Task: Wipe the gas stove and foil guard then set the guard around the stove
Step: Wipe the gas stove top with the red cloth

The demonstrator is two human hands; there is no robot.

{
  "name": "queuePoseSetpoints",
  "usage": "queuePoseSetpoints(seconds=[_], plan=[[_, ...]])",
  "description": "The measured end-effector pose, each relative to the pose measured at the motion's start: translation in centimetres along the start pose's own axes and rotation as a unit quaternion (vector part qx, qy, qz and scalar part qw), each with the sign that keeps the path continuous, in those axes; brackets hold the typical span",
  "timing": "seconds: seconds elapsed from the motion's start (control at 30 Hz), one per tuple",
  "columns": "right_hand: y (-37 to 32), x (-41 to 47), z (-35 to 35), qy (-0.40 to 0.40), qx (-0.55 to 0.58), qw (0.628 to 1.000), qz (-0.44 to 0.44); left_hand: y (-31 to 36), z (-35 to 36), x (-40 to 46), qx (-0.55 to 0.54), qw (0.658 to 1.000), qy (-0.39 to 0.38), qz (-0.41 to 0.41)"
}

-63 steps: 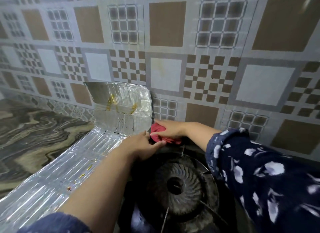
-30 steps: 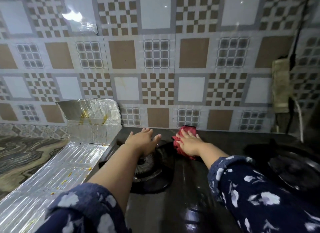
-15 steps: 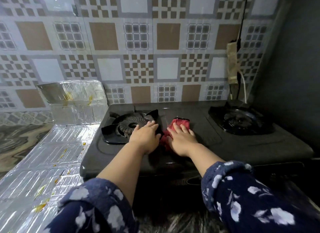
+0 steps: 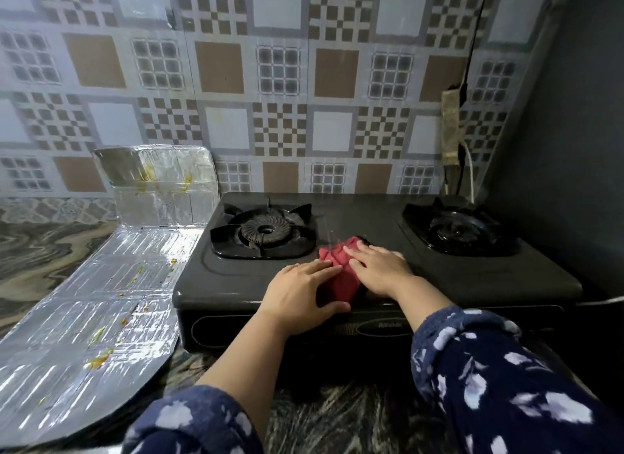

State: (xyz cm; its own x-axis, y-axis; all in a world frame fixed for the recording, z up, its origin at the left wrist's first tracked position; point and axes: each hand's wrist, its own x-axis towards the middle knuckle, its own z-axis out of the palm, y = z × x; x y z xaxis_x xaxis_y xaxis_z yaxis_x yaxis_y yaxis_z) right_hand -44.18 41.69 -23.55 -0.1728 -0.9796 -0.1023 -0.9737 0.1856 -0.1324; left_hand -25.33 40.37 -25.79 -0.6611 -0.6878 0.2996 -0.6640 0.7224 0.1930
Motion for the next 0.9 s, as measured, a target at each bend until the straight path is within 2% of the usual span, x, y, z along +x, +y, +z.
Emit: queuePoseSetpoints(seconds=[0.07, 0.17, 0.3, 0.43, 0.57, 0.67, 0.77, 0.9], plan=[[0.3, -0.4, 0.2, 0.026, -0.020, 0.999, -0.014, 0.4, 0.5, -0.3, 0.045, 0.999, 0.011, -0.007], [0.6, -1.6, 0.7, 0.042, -0.024, 0.998, -0.033, 1.0, 1.3, -1.1, 0.074, 0.995, 0.067, -0.024], [0.8, -4.2, 1.7, 0.052, -0.011, 0.996, -0.073, 2.4, 1.4, -2.8, 0.039, 0.985, 0.151, -0.070], [0.2, -6.0, 3.6, 0.117, 0.020, 0.988, -0.102, 3.7, 0.2, -4.9, -0.002, 0.979, 0.153, -0.135], [-2.3, -6.8, 3.9, 0.194, 0.161, 0.961, -0.117, 4.3, -1.4, -7.7, -0.038, 0.963, 0.177, -0.200], [-5.4, -7.1, 3.6, 0.240, 0.251, 0.925, -0.151, 3.5, -2.2, -9.6, -0.110, 0.932, 0.222, -0.265], [-9.1, -7.4, 3.7, 0.161, 0.381, 0.887, -0.206, 1.9, -3.3, -11.8, -0.176, 0.894, 0.269, -0.311], [-14.2, -6.9, 4.6, 0.102, 0.440, 0.845, -0.288, -0.7, -5.2, -14.7, -0.192, 0.863, 0.306, -0.352]])
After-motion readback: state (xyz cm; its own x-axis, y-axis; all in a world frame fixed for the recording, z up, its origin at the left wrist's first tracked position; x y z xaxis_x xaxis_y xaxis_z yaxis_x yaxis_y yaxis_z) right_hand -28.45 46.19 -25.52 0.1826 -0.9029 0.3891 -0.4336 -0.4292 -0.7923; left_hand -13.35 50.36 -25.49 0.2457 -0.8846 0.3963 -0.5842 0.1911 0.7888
